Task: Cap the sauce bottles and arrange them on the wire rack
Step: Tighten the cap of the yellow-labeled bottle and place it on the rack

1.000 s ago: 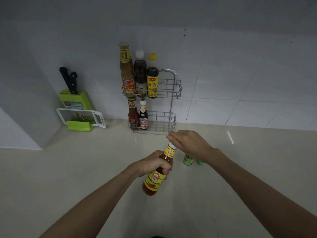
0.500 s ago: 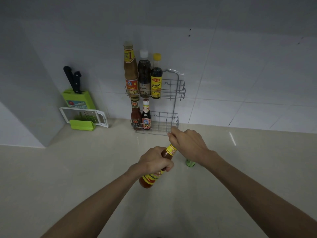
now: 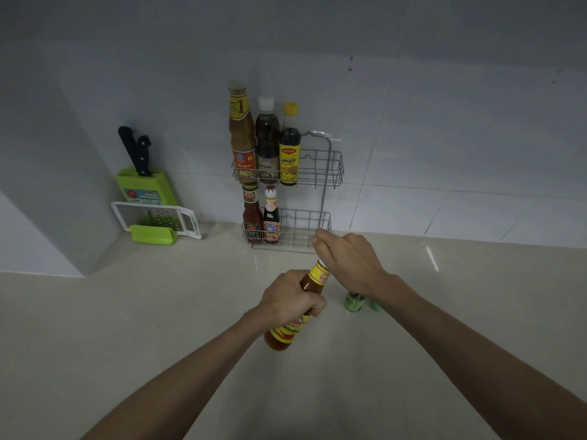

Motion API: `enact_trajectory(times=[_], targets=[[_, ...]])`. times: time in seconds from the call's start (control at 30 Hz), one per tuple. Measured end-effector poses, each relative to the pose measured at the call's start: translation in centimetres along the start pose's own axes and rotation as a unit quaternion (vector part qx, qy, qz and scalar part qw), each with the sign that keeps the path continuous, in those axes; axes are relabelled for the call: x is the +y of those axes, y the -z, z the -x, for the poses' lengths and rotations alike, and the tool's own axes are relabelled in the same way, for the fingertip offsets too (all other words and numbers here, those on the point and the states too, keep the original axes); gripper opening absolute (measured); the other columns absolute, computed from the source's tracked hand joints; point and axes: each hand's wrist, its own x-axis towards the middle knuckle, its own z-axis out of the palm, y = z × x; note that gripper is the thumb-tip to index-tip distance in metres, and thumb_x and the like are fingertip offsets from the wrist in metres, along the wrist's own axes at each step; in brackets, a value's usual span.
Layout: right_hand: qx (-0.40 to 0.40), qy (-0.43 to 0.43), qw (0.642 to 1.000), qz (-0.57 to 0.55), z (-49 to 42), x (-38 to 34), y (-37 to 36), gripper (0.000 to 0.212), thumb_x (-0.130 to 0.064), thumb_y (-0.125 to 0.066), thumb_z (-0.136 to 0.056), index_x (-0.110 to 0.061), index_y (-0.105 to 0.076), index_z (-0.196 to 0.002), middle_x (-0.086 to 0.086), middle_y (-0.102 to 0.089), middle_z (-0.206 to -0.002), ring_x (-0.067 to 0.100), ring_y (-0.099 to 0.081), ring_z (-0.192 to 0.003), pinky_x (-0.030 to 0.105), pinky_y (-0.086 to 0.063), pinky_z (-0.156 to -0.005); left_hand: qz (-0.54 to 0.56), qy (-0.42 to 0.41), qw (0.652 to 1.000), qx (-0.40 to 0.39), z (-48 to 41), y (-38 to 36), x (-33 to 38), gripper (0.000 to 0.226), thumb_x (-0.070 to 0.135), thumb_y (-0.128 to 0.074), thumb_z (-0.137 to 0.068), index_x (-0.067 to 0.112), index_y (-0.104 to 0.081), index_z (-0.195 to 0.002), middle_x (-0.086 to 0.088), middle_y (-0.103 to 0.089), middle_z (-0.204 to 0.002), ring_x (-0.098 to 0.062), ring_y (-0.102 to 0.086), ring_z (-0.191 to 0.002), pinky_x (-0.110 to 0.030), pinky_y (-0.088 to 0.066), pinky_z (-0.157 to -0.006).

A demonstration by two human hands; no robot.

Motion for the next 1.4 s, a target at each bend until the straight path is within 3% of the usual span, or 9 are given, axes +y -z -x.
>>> enact_trajectory(times=[0.23, 0.57, 0.73, 0.83, 1.03, 1.13, 1.2, 1.27, 1.4], targets=[[-0.054, -0.096, 0.993, -0.031, 1.1, -0.7, -0.3, 0.036, -0.052, -0.031, -0.097, -0.019, -0.038, -0.086, 0.005, -0.053, -0.068, 0.032, -0.053, -0.065, 0.039, -0.045, -0.06, -0.109, 0.0, 0.993, 0.05, 0.0, -0.4, 0.0, 0.021, 0.023, -0.068, -0.05, 0.02, -0.05, -0.058, 0.007, -0.055, -0.053, -0.015, -0.052, -0.051, -0.027, -0.042, -0.054], [-0.119, 0.11, 0.987, -0.021, 1.8, 0.2, 1.4, 0.021, -0.039, -0.031, -0.1, -0.019, -0.032, -0.095, 0.0, -0.046, -0.055, 0.029, -0.046, -0.05, 0.035, -0.033, -0.049, 0.025, -0.033, 0.993, -0.114, -0.2, 0.9, -1.3, 0.016, 0.008, -0.063, -0.046, 0.02, -0.054, -0.049, 0.001, -0.054, -0.054, -0.016, -0.05, -0.053, -0.029, -0.042, -0.058], [-0.021, 0.031, 0.984, 0.172, 1.7, -1.5, -0.1, 0.018, -0.019, -0.062, -0.076, -0.012, -0.048, -0.084, 0.001, -0.029, -0.052, 0.028, -0.037, -0.032, 0.018, -0.016, -0.037, -0.089, -0.001, 0.991, 0.103, 0.3, -1.1, -0.9, 0.022, 0.026, -0.067, -0.048, 0.018, -0.054, -0.064, 0.005, -0.06, -0.058, -0.018, -0.055, -0.055, -0.026, -0.041, -0.054], [-0.052, 0.061, 0.967, 0.241, 1.9, -2.0, -0.6, 0.028, -0.012, -0.073, -0.067, -0.006, -0.06, -0.092, 0.007, -0.051, -0.065, 0.03, -0.046, -0.04, 0.022, -0.027, -0.041, -0.091, 0.006, 0.991, 0.095, 0.2, -1.3, -1.6, 0.022, 0.026, -0.067, -0.046, 0.019, -0.053, -0.061, 0.006, -0.058, -0.055, -0.018, -0.054, -0.054, -0.029, -0.043, -0.055], [-0.059, 0.156, 0.977, 0.131, 1.8, -0.8, 2.2, 0.037, -0.043, -0.024, -0.09, -0.016, -0.045, -0.079, 0.005, -0.055, -0.05, 0.025, -0.033, -0.042, 0.025, -0.012, -0.044, 0.031, -0.072, 0.988, -0.134, 0.4, 1.5, -1.3, 0.016, 0.002, -0.062, -0.048, 0.013, -0.052, -0.052, -0.003, -0.051, -0.054, -0.018, -0.046, -0.052, -0.029, -0.038, -0.056], [0.001, 0.119, 0.972, 0.204, 1.5, -1.2, 1.8, 0.018, -0.028, -0.049, -0.08, -0.013, -0.059, -0.08, 0.005, -0.059, -0.052, 0.028, -0.045, -0.037, 0.017, -0.02, -0.043, -0.02, -0.04, 0.999, 0.007, 0.1, 0.6, -0.7, 0.019, 0.019, -0.066, -0.043, 0.015, -0.055, -0.057, 0.004, -0.055, -0.053, -0.018, -0.049, -0.05, -0.03, -0.041, -0.055], [-0.037, 0.058, 0.968, 0.241, 1.7, -2.3, 1.0, 0.037, -0.018, -0.058, -0.083, -0.011, -0.053, -0.119, 0.009, -0.067, -0.086, 0.033, -0.063, -0.067, 0.03, -0.039, -0.053, -0.094, -0.016, 0.989, 0.113, 0.2, 0.0, -0.4, 0.023, 0.026, -0.069, -0.046, 0.018, -0.057, -0.065, 0.008, -0.058, -0.056, -0.016, -0.053, -0.054, -0.025, -0.04, -0.055], [-0.1, 0.046, 0.97, 0.215, 2.1, -2.5, 0.5, 0.05, -0.021, -0.045, -0.094, -0.015, -0.029, -0.141, 0.011, -0.061, -0.109, 0.035, -0.061, -0.09, 0.036, -0.039, -0.065, -0.105, -0.009, 0.989, 0.106, 0.2, -0.3, -0.8, 0.022, 0.026, -0.07, -0.048, 0.02, -0.057, -0.065, 0.009, -0.059, -0.057, -0.016, -0.054, -0.055, -0.026, -0.042, -0.056], [-0.097, 0.03, 0.991, 0.082, 2.2, -1.6, 1.7, 0.048, -0.055, -0.021, -0.098, -0.018, -0.041, -0.121, 0.008, -0.064, -0.08, 0.03, -0.055, -0.07, 0.033, -0.034, -0.062, -0.021, -0.017, 0.999, 0.02, 0.1, 0.7, -1.6, 0.021, 0.023, -0.065, -0.04, 0.015, -0.055, -0.056, 0.002, -0.057, -0.053, -0.019, -0.052, -0.05, -0.035, -0.045, -0.055]])
